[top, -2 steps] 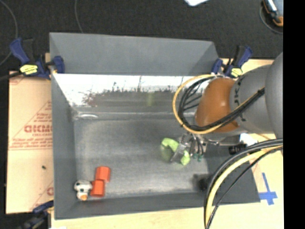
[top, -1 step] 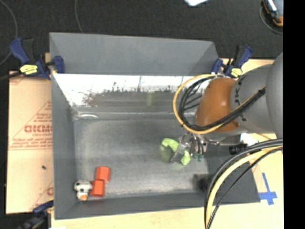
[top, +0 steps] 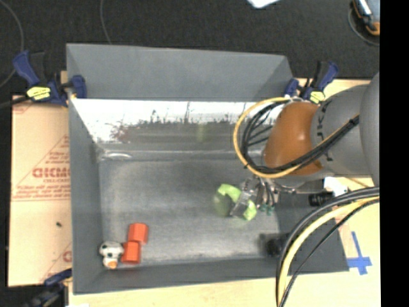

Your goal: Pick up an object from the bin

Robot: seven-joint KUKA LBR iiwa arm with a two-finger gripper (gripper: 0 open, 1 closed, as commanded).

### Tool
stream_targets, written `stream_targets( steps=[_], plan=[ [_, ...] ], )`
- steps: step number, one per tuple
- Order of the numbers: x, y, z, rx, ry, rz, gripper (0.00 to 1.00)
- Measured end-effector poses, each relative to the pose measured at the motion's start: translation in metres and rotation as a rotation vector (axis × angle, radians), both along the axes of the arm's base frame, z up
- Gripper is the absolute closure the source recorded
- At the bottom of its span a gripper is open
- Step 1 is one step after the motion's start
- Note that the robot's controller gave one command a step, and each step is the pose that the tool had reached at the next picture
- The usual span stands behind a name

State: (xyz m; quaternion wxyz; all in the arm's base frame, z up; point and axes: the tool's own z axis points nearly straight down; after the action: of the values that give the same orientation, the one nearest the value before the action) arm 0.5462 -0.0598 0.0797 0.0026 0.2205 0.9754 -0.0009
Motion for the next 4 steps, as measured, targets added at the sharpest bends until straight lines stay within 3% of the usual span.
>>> stream_targets(
  steps=[2,4],
  plan=[
    [-0.002,0.000,0.030,0.001,0.006,0.002,1.00],
    [0.001,-0.001,0.055,-0.001,-0.004,0.004,1.00]
  ],
)
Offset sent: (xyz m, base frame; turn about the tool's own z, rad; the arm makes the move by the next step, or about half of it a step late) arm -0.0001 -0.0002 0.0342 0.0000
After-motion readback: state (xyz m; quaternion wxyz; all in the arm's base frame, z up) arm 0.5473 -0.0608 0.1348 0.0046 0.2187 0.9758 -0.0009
